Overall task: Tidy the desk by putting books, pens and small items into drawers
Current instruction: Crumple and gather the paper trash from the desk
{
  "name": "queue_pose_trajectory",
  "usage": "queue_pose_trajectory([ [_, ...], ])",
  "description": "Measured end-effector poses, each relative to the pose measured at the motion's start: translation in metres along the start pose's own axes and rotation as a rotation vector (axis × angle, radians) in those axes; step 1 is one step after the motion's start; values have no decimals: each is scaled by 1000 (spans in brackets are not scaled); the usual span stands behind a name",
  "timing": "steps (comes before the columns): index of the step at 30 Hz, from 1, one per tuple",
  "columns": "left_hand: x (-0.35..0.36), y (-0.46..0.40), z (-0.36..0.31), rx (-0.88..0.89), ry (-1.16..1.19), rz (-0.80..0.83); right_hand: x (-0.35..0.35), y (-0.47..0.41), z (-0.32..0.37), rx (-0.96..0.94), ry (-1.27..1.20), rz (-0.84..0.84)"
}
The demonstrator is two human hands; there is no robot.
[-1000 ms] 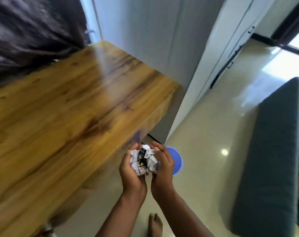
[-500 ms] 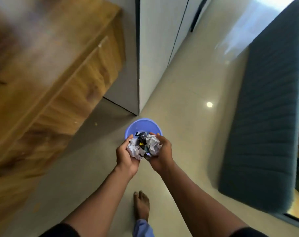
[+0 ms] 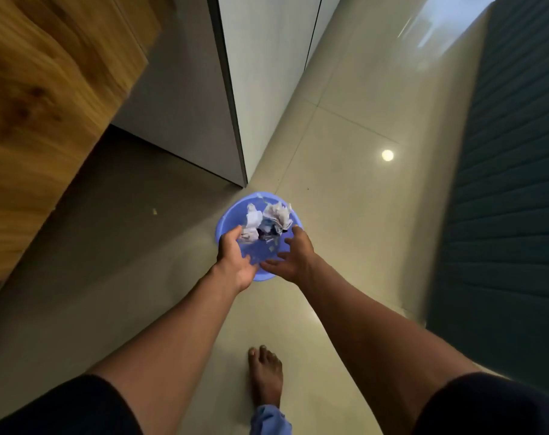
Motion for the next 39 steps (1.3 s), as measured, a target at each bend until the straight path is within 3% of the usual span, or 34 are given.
queue_pose_trajectory([
  [10,9,56,-26,-42,17,0,25,65,-13,-57,-16,-3],
  [16,-5,144,-64,10,16,135,40,148,-42,-214,66,2],
  [22,-42,271,-129,214,44,294,73,275,-92,-437,205,70],
  [26,-87,367,-183,448,60,368,117,371,-144,-670,331,203],
  [31,-186,472,-232,843,-74,248,182,461,-236,-934,642,321],
  [36,-319,538,-267,1049,-107,-25,252,510,-353,-1058,936,507],
  [39,-406,565,-277,1080,-56,-194,292,517,-429,-1119,1124,595],
])
Point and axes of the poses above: each hand's wrist, its own y-axis away from the middle knuckle, its own x-axis out of the palm, z = x × y, the point moved 4 cm from there along -y, towards the middle knuckle, and after that the axes turned 12 degrees about x, right-handed, at the moved point
